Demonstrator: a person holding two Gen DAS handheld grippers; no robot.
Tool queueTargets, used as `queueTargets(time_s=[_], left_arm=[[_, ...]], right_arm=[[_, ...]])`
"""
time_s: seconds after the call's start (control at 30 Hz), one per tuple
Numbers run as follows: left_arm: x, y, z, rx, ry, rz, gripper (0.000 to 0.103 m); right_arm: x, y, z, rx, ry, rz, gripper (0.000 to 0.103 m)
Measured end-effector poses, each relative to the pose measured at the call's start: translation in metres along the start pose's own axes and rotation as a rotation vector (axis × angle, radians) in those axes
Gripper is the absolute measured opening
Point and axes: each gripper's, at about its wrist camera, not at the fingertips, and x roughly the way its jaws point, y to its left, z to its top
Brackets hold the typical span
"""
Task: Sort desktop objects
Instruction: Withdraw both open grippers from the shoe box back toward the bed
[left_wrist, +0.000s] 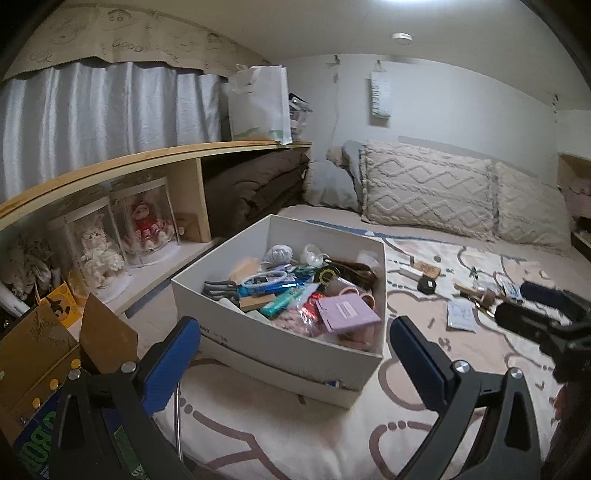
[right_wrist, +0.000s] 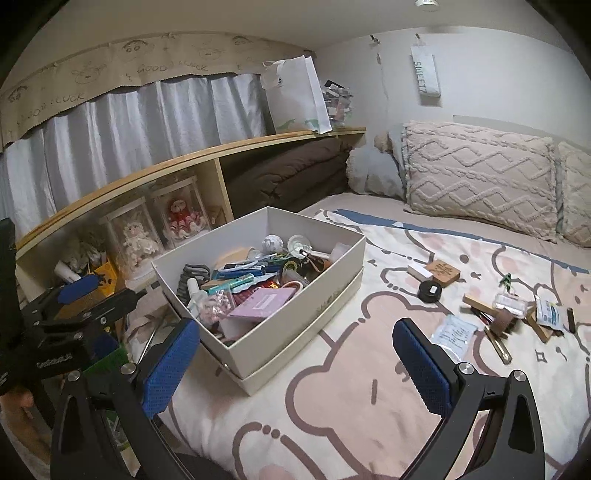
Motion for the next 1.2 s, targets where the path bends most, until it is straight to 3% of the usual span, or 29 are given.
queueTargets(time_s=[0.4,1.2], left_arm=[[-0.014,-0.007,-0.015,0.008,0.004,-0.079,0.103],[-0.032,-0.018,-0.016,0.034,-0.024,-0.095,0.103]], right_arm=[[-0.025,-0.004,-0.021,0.008,-0.016,-0.049,0.103],[-0.041,-0.006,-0.036,-0.001,-0.017,-0.1,0.103]])
